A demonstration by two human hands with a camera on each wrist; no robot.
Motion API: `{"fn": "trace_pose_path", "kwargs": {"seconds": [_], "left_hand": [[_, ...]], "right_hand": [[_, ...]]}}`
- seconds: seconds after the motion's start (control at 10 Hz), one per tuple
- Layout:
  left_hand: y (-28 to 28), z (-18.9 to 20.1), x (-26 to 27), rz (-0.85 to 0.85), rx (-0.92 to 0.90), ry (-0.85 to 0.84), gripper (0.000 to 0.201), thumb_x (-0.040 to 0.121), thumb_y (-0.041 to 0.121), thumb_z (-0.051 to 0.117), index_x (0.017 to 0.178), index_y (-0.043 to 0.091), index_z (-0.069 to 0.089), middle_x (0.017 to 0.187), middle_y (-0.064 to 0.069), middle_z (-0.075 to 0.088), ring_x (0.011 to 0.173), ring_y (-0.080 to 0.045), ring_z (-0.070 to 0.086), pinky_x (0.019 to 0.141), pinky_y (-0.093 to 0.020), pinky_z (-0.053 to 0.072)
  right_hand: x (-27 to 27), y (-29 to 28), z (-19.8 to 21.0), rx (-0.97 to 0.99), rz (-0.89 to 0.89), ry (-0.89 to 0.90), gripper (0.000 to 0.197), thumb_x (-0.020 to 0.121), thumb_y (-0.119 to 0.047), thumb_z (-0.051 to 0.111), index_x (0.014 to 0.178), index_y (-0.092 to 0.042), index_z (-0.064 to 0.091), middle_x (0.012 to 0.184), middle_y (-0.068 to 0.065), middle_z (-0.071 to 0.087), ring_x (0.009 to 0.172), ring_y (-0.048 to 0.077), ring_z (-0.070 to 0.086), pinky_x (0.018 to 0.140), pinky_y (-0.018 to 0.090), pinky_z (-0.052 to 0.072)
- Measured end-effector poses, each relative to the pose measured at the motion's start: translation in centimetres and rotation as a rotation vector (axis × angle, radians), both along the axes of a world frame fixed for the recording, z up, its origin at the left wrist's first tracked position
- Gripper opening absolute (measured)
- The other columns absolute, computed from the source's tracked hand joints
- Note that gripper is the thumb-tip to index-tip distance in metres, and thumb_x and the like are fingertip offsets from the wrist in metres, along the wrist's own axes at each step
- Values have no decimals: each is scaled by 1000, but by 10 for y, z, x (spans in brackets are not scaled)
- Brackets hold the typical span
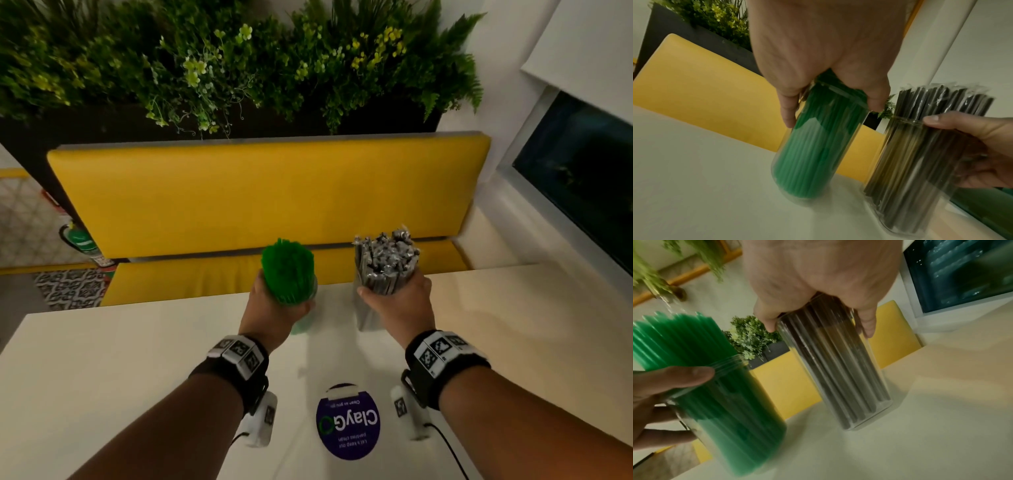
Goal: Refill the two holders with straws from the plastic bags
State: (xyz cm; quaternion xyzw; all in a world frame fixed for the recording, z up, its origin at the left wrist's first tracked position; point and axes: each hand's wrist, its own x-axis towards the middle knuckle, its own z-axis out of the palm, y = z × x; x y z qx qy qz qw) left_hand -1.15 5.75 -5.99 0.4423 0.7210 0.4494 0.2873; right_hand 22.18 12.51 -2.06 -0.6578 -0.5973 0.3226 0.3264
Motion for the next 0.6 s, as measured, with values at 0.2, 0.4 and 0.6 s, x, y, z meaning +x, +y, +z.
{"fn": "trace_pose_path", "kwargs": {"seconds": [0.2,0.4,0.6], "left_hand": [[11,-12,-6,42,-51,19,96,60,37,92,138,23,38,123,5,55,108,-16,59,87,-33,54],[22,-13,-10,42,-77,-13,100,59,37,92,139,24,34,131,0,54,113,-19,58,95,-40,55],[24,-8,-9,42,-70,-46,113,54,37,94,145,28,28,137,0,48,124,-23,53,100,-46,52]], "right_hand": [[-3,28,-24,-29,45,39,105,49,-57,90,135,-19,42,128,6,48,115,22,53,98,37,50],[-5,52,-48,-7,43,51,111,32,-84,77,124,-30,46,120,-1,59,108,19,63,86,43,59],[-5,61,-55,22,48,83,109,32,-78,84,123,-32,47,121,-3,61,115,18,59,92,43,56]]}}
